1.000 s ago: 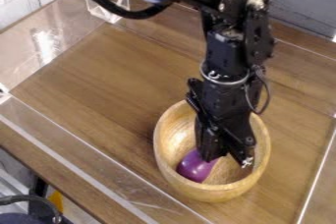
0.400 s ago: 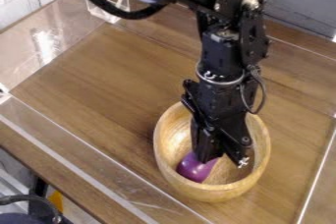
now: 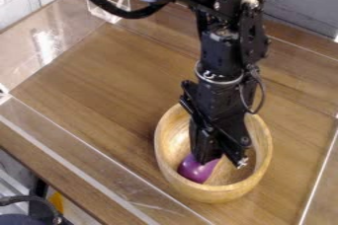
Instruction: Put the purple eggplant in the brown bowl
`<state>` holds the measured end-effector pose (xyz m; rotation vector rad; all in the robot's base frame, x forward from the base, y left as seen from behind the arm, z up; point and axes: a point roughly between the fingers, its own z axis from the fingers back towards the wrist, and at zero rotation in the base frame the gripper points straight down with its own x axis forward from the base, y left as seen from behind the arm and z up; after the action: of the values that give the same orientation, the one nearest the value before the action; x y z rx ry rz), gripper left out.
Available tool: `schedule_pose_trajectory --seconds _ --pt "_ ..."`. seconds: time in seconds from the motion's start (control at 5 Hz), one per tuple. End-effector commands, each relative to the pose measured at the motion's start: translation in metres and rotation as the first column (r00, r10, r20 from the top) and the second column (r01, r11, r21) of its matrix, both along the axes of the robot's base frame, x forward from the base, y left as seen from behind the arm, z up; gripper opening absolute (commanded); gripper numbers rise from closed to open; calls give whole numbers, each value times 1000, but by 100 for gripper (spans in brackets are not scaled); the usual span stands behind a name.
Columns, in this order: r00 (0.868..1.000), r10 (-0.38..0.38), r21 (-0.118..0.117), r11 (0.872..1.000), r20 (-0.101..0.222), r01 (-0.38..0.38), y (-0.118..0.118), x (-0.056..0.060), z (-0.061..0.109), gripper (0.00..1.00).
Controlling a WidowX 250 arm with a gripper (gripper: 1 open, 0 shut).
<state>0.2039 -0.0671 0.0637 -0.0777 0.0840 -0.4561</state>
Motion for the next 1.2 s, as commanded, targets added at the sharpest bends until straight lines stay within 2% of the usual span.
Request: schedule_pose_trajectory --seconds 0.0,1.0 --pt "1000 7 -5 1000 30 -7 1 5 10 0" --pt "1000 7 7 1000 23 -7 2 5 23 0"
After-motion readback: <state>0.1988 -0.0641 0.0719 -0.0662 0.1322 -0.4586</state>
